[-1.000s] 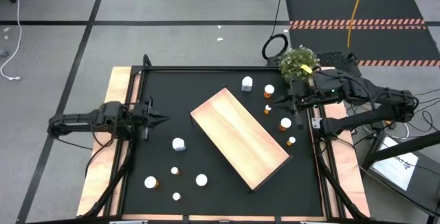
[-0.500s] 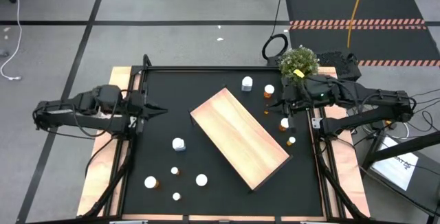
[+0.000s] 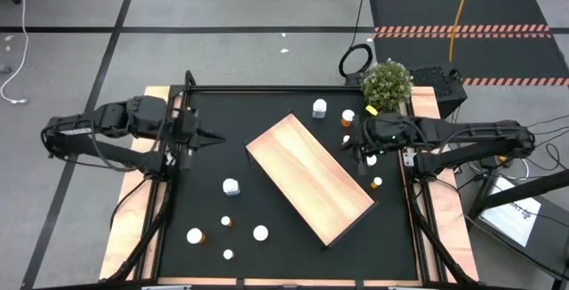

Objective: Pick and place medicine bottles onto shelf by color
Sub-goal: Put the top white pill bottle on the shelf

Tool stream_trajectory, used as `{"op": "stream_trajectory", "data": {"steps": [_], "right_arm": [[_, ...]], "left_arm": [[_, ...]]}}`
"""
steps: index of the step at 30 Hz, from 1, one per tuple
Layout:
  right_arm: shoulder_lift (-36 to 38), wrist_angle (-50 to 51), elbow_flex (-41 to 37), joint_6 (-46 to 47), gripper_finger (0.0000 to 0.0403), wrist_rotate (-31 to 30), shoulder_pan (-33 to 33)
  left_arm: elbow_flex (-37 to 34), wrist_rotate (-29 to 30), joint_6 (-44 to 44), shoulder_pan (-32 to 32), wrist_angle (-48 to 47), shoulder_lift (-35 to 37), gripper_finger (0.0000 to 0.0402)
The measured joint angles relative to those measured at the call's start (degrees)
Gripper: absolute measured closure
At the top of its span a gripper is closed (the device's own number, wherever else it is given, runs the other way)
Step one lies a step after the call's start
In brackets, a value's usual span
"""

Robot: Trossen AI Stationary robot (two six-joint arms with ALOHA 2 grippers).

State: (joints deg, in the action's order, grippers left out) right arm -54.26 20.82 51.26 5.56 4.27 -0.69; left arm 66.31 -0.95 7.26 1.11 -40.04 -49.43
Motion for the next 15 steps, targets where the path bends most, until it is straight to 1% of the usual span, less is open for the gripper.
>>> {"op": "stream_trajectory", "data": {"steps": [4, 8, 11, 15], "right_arm": [[0.02, -3.7, -3.8, 1.27, 0.0403, 0.0, 0.0], [0.02, -5.86, -5.96, 1.27, 0.0403, -0.46, 0.0], [0.03, -5.99, -6.35, 1.01, 0.0403, -3.51, 0.0], [0.04, -6.04, -7.09, 0.47, 0.0403, -7.27, 0.0]], "left_arm": [[-0.21, 0.39, 0.03, 1.5, -0.57, -3.13, 0.0376], [-0.21, 3.16, 0.82, 3.3, 0.48, -5.85, 0.0376], [-0.21, 5.27, 1.9, 3.86, 1.15, -8.2, 0.0376], [-0.21, 5.62, 2.71, 3.8, 1.23, -11.25, 0.0376]]}}
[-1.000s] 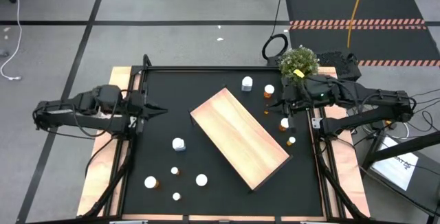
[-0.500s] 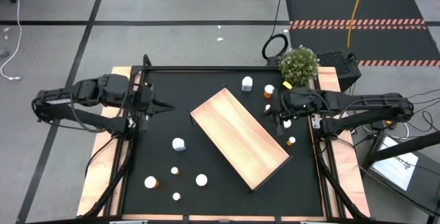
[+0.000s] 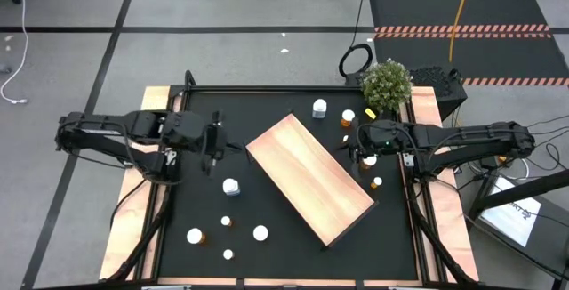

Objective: Pick and place medicine bottles onto shelf by color
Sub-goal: Put the top white pill bottle on the shelf

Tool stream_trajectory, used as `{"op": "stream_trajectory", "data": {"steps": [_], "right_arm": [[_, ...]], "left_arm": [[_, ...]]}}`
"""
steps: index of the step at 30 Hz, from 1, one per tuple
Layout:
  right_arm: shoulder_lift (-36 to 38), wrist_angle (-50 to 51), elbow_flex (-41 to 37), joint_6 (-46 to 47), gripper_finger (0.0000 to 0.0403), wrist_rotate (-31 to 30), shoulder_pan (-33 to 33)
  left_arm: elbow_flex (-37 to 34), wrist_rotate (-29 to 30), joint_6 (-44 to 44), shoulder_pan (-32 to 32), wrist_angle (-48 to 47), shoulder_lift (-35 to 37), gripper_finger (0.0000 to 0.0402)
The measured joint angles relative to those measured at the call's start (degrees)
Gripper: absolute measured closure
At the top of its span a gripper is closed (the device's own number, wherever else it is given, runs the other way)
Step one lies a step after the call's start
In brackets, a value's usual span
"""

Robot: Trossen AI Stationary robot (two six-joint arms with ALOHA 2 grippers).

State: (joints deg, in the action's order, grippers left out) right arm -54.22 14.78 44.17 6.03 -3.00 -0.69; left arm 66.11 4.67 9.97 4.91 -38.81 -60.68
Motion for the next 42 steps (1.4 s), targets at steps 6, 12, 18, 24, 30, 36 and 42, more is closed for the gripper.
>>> {"op": "stream_trajectory", "data": {"steps": [6, 12, 18, 24, 30, 36, 42], "right_arm": [[0.0, 0.02, -1.63, -2.26, 0.0403, -11.01, -0.37], [-0.02, -0.29, -1.89, -2.44, 0.0403, -18.05, -3.89], [-0.92, -3.14, -1.89, -6.05, 0.0402, -17.56, -10.53], [-6.29, -11.06, -1.77, -11.97, 0.0363, -6.6, -22.44], [-14.24, -11.49, 1.67, -16.26, 0.0295, 5.72, -33.16], [-21.18, -10.72, 5.71, -23.14, 0.0238, 17.49, -39.44], [-25.15, -9.42, 8.07, -25.23, 0.0204, 22.81, -42.39]], "left_arm": [[-0.04, 1.22, 0.07, 0.0, 2.97, -3.97, 0.0376], [-0.05, 1.6, 1.95, -1.14, 4.81, -5.94, 0.0376], [-0.11, 1.62, 2.6, -3.3, 5.19, -6.45, 0.0376], [-0.11, 1.62, 3.87, -5.13, 5.92, -6.43, 0.0376], [-0.11, 1.58, 3.87, -6.94, 6.04, -6.39, 0.0376], [-0.11, 1.57, 3.0, -8.84, 6.53, -7.65, 0.0376], [0.0, 1.55, 2.4, -10.01, 7.75, -10.31, 0.0376]]}}
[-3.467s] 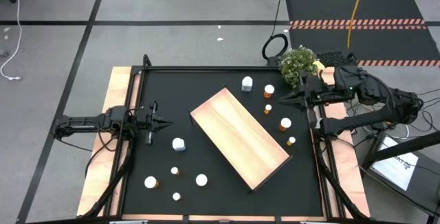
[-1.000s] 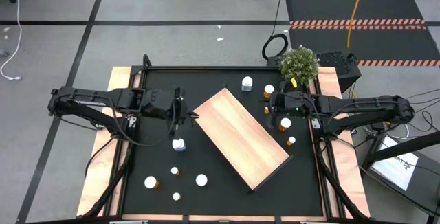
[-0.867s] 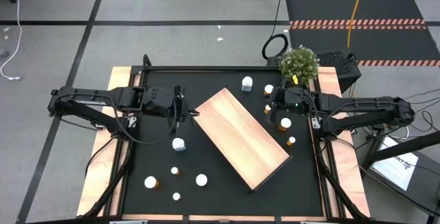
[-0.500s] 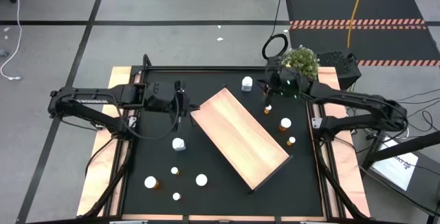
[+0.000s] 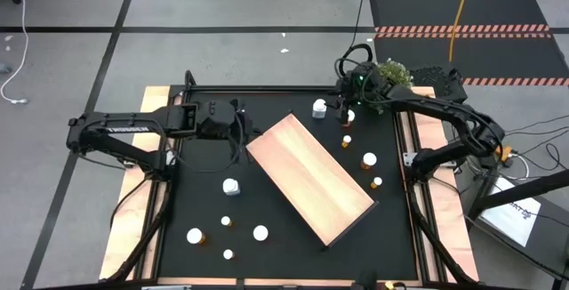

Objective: Pick and place medicine bottles onto shelf by color
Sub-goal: Put the top white pill bottle on the shelf

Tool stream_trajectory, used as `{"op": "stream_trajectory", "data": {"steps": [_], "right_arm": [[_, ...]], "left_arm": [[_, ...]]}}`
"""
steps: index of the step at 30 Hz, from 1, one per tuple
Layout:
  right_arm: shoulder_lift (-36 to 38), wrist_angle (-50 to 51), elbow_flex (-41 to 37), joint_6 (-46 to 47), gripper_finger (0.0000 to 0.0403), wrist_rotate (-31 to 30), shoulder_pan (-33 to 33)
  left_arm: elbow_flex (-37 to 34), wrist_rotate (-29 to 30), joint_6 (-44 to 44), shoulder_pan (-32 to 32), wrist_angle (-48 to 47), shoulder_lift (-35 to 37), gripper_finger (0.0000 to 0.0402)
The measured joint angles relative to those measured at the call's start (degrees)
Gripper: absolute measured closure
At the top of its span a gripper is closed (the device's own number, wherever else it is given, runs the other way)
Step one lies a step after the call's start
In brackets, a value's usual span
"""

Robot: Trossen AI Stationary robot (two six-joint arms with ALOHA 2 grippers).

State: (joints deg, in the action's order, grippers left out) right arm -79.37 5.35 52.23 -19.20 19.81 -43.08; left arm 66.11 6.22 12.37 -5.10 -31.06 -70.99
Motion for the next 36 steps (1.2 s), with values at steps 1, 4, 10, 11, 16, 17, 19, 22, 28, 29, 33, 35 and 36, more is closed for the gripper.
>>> {"op": "stream_trajectory", "data": {"steps": [1, 4, 10, 11, 16, 17, 19, 22, 28, 29, 33, 35, 36], "right_arm": [[-0.27, 0.03, 0.05, -0.31, 0.02, -0.01, -0.17], [-1.14, 0.64, 0.06, -0.84, 0.0189, 0.03, -0.47], [-3.16, 1.1, 0.1, -1.48, 0.0179, 0.09, -0.45], [-3.69, 1.02, 0.1, -1.48, 0.0179, 0.08, -0.45], [-6.82, -0.12, 0.77, -1.21, 0.0179, 0.07, -0.26], [-7.65, -0.2, 1.2, -1.18, 0.0179, 0.03, -0.17], [-9.1, 0.11, 2.2, -1.16, 0.0179, -0.02, 0.07], [-10.67, 0.67, 3.26, -1.09, 0.0179, -0.04, 0.3], [-12.85, 0.4, 3.4, -1.17, 0.0179, -0.25, 0.38], [-13.23, 0.21, 3.4, -1.39, 0.0179, -0.34, 0.38], [-14.41, -0.51, 3.53, -1.68, 0.018, -1.54, 0.38], [-14.79, -0.67, 3.53, -1.7, 0.0185, -1.57, 0.4], [-14.92, -0.71, 3.53, -1.68, 0.0189, -1.58, 0.41]], "left_arm": [[0.0, 0.0, 0.14, -0.13, 0.45, -0.52, 0.0376], [0.0, -0.04, 0.45, -0.49, 1.15, -1.6, 0.0376], [-0.02, -0.06, 0.67, -1.33, 1.69, -1.9, 0.0376], [-0.02, -0.02, 0.67, -1.42, 1.83, -1.9, 0.0376], [-0.02, -0.02, 1.16, -1.64, 3.42, -1.9, 0.0376], [-0.02, -0.04, 1.46, -1.64, 3.5, -1.9, 0.0376], [-0.02, -0.04, 2.07, -1.64, 4.11, -1.9, 0.0376], [-0.02, -0.04, 2.35, -1.64, 4.29, -1.9, 0.0376], [-0.02, -0.04, 2.42, -1.64, 4.32, -1.9, 0.0376], [-0.02, -0.04, 2.5, -1.64, 4.32, -1.9, 0.0376], [-0.02, -0.04, 3.24, -1.64, 4.35, -1.9, 0.0376], [-0.02, -0.04, 3.26, -1.64, 4.43, -1.9, 0.0376], [-0.02, -0.04, 3.27, -1.64, 4.43, -1.9, 0.0376]]}}
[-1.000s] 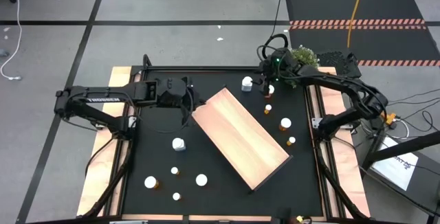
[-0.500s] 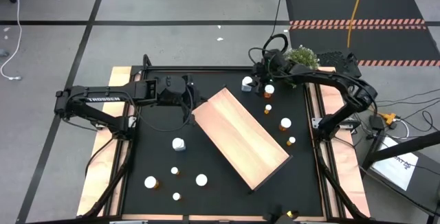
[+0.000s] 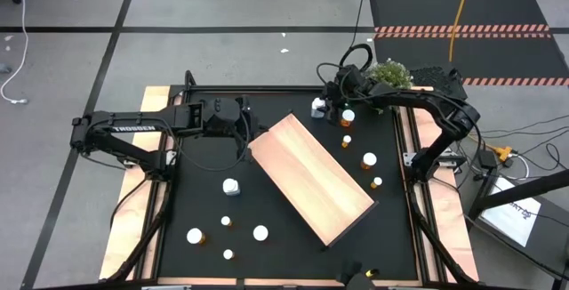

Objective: Pick and place medicine bottles onto shelf by color
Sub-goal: Put the top white pill bottle on the shelf

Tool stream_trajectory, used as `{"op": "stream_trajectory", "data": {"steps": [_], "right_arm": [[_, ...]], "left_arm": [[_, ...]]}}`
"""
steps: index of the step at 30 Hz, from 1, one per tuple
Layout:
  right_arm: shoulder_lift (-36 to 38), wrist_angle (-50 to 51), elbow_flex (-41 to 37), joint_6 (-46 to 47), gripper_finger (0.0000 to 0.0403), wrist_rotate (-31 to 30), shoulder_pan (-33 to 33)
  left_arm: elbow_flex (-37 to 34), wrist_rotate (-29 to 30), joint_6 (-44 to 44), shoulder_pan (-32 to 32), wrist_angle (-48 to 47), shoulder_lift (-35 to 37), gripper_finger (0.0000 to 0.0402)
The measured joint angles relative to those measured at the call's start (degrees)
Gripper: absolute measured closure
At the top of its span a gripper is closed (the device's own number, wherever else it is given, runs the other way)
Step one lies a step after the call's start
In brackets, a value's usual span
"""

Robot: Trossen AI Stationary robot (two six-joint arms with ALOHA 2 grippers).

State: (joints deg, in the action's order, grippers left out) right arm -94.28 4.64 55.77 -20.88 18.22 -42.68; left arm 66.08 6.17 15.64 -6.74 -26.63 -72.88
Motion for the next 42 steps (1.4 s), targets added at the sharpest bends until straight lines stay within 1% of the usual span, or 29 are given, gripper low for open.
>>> {"op": "stream_trajectory", "data": {"steps": [7, 11, 14, 17, 19, 21, 25, 30, 33, 37, 39, 42], "right_arm": [[0.52, 0.56, -0.07, 0.54, 0.0221, 0.04, 0.04], [2.2, 1.11, -0.27, 0.74, 0.0222, -0.14, 0.24], [4.11, 0.87, -0.33, 0.74, 0.021, -0.59, 0.76], [5.01, -0.53, -0.26, 0.72, 0.0188, -0.86, 1.18], [4.87, -0.59, -0.28, 0.51, 0.0172, -2.3, 1.22], [4.34, -1.34, -0.26, 0.41, 0.0157, -3.3, 1.18], [2.54, -1.94, -0.28, 0.37, 0.0136, -3.24, 1.14], [-0.14, -3.91, -0.26, 0.5, 0.0128, -3.14, 1.11], [-0.96, -3.58, -0.26, 0.56, 0.0133, -3.31, 1.11], [-1.33, -2.66, -0.28, -0.29, 0.0149, -3.31, 1.11], [-1.31, -2.57, -0.26, -0.93, 0.0162, -3.33, 1.11], [-1.31, -2.45, -0.26, -0.88, 0.0192, -3.33, 1.11]], "left_arm": [[-0.02, 0.0, 0.09, 0.0, 0.0, 0.0, 0.0376], [-0.02, 0.0, 0.15, 0.0, -0.02, 0.02, 0.0376], [-0.02, 0.0, 0.4, 0.0, -0.04, 0.02, 0.0376], [-0.02, 0.0, 0.69, 0.0, -0.05, 0.02, 0.0376], [-0.02, 0.0, 0.76, 0.0, -0.07, 0.02, 0.0376], [-0.02, 0.0, 0.76, 0.0, -0.07, 0.02, 0.0376], [-0.02, -0.02, 0.74, 0.0, -0.09, 0.02, 0.0376], [-0.02, -0.04, 0.47, 0.01, -0.09, 0.02, 0.0376], [-0.02, -0.04, 0.13, 0.02, -0.09, 0.02, 0.0376], [-0.04, -0.05, 0.13, 0.02, -0.09, 0.02, 0.0376], [-0.04, -0.04, 0.17, 0.04, -0.09, 0.02, 0.0376], [-0.04, -0.04, 0.31, 0.15, -0.03, 0.02, 0.0376]]}}
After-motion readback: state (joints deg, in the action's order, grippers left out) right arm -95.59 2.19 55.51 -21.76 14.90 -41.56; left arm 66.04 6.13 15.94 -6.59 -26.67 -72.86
